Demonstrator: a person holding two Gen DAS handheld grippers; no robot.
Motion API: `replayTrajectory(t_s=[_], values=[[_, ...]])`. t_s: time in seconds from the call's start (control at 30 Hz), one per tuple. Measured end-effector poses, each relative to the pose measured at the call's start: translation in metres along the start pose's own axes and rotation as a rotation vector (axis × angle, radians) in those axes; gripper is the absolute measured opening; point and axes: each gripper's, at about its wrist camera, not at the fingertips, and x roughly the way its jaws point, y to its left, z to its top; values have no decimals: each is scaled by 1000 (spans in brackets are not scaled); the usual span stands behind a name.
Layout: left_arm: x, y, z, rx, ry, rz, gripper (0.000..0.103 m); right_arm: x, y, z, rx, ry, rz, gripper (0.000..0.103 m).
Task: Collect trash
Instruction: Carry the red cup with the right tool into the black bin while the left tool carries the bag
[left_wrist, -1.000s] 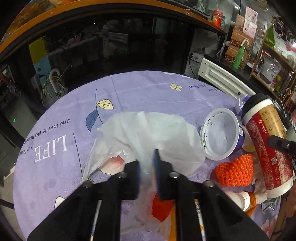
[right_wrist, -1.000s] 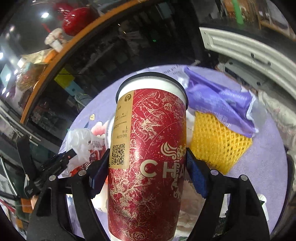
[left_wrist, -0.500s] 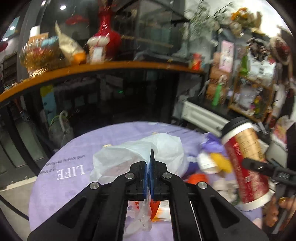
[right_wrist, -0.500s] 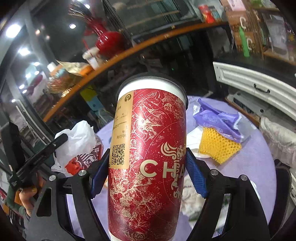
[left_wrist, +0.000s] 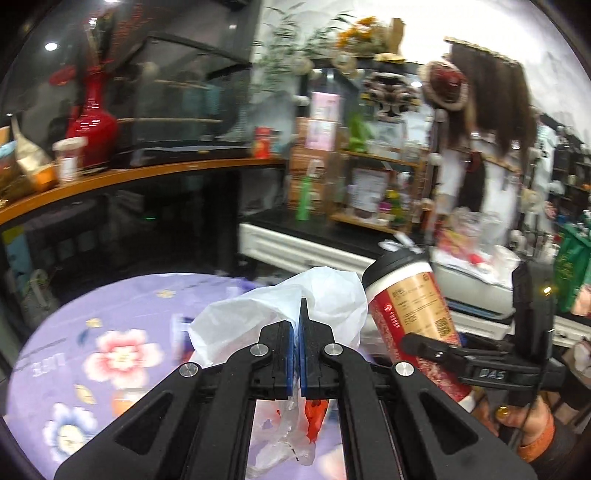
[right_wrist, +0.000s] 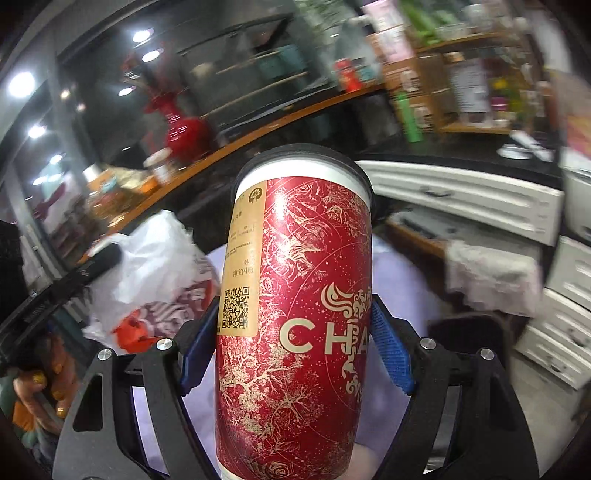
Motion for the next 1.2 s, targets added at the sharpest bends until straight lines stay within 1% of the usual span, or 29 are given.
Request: replayTrajectory(t_s=[0.1,0.17,0.23,0.3,0.47,0.6,0.7,0.77,0.93,1.07,1.2], values=[[15,-28,-2,14,16,-67,3,-14,-50,-10,66,19,-114,77],[29,-54,-6,17,36,-117,3,-14,-78,-20,111,41,-162,77],[43,-75,-12,10,60,-160,3,-10,-107,-34,147,66,-208,77],[55,-94,-20,8,83,-191,3,2,-137,-51,193,97,-243,77],[85,-129,-41,14,159,-236,3,49,-198,-92,320,198,-257,77],[104,-144,-57,29,194,-232,3,89,-234,-123,386,273,-280,77],[120,-155,-66,42,227,-221,3,115,-253,-140,409,329,-309,77],[129,-156,-71,43,244,-216,3,126,-262,-149,425,351,-325,77],[149,-157,-82,42,281,-198,3,145,-264,-158,405,395,-350,77],[159,-160,-85,50,295,-183,3,148,-255,-154,366,400,-359,77],[167,-165,-88,52,308,-176,3,127,-255,-153,377,360,-366,77]])
